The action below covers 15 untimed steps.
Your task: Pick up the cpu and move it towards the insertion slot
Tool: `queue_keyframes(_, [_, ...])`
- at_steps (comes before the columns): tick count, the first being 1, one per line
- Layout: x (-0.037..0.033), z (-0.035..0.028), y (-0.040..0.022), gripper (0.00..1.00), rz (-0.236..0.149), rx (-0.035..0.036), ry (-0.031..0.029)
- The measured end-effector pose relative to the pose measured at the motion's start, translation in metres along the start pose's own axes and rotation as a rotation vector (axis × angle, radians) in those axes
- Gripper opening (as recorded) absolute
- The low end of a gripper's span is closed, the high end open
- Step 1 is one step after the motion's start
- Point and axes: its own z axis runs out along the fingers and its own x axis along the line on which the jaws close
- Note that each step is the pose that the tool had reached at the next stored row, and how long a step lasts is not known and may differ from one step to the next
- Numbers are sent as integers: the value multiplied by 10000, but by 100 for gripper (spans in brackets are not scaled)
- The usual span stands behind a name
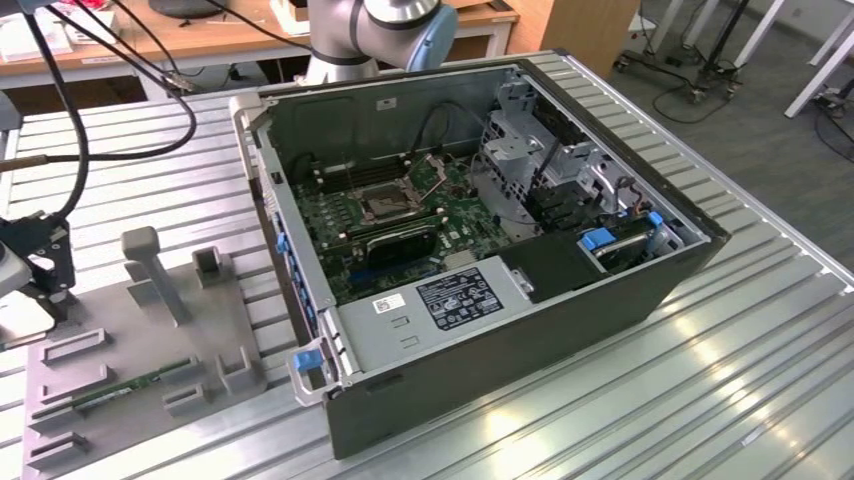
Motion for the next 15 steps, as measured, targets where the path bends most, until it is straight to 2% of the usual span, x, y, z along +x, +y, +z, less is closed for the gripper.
queue_keyframes(7, [0,-6,0,54,0,1,2])
queue_keyframes(15, [0,-85,2,54,0,0,0])
